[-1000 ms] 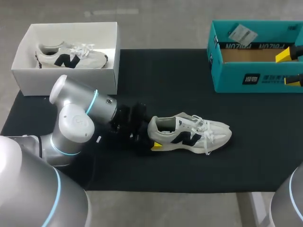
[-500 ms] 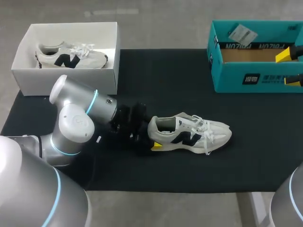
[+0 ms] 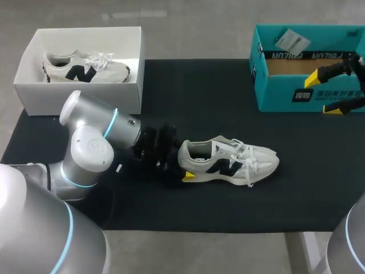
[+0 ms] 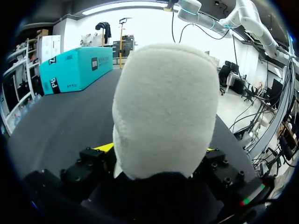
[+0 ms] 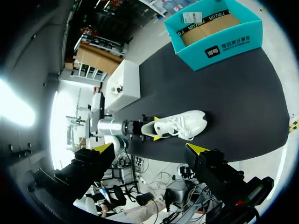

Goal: Take the shoe out of the shoebox, open the shoe tongue, remove and reinsert the insole, then place the shoe into the shoebox

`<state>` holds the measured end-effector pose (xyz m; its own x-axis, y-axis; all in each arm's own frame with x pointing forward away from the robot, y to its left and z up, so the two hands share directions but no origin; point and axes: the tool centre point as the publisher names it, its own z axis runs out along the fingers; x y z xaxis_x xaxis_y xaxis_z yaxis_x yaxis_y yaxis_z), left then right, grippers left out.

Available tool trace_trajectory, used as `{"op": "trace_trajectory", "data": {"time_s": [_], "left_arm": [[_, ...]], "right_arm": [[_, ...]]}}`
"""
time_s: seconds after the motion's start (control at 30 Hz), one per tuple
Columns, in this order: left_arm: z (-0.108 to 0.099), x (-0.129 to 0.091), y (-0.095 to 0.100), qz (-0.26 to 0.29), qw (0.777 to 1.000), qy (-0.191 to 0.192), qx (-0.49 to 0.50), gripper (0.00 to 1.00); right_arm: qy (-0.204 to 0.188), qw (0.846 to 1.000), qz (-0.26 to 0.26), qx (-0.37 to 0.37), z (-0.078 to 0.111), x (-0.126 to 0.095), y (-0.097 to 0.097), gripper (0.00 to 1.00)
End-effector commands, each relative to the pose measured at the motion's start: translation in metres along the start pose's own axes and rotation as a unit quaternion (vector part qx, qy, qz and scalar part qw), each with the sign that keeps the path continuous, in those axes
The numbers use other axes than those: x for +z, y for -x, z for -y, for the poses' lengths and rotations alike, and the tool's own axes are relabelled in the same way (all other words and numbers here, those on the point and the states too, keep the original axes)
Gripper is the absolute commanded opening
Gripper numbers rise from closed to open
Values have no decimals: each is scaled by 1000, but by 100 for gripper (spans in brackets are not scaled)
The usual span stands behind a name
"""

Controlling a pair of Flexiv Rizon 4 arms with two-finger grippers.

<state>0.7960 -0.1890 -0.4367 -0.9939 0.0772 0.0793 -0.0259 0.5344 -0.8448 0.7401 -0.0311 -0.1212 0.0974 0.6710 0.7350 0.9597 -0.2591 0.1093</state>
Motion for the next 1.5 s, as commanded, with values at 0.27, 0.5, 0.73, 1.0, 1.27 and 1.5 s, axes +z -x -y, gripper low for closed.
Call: {"op": "trace_trajectory", "data": {"time_s": [0.27, 0.5, 0.73, 1.0, 1.27, 1.5], "left_arm": [[-2, 2, 1, -1, 1000, -1, 0, 0], [-2, 2, 1, -1, 1000, -1, 0, 0], [-2, 2, 1, -1, 1000, -1, 0, 0], [-2, 2, 1, -1, 1000, -1, 0, 0], [-2, 2, 1, -1, 1000, -1, 0, 0], [-2, 2, 1, -1, 1000, -1, 0, 0]], "right_arm": [[4, 995, 102, 10, 21, 57, -12, 100], [-14, 984, 178, -6, 25, 101, -18, 100], [-28, 968, 249, -26, 27, 134, -19, 100], [-31, 943, 328, -50, 29, 160, -13, 100], [-31, 914, 400, -51, 31, 187, -1, 100], [-36, 909, 414, -34, 31, 204, 15, 100]]}}
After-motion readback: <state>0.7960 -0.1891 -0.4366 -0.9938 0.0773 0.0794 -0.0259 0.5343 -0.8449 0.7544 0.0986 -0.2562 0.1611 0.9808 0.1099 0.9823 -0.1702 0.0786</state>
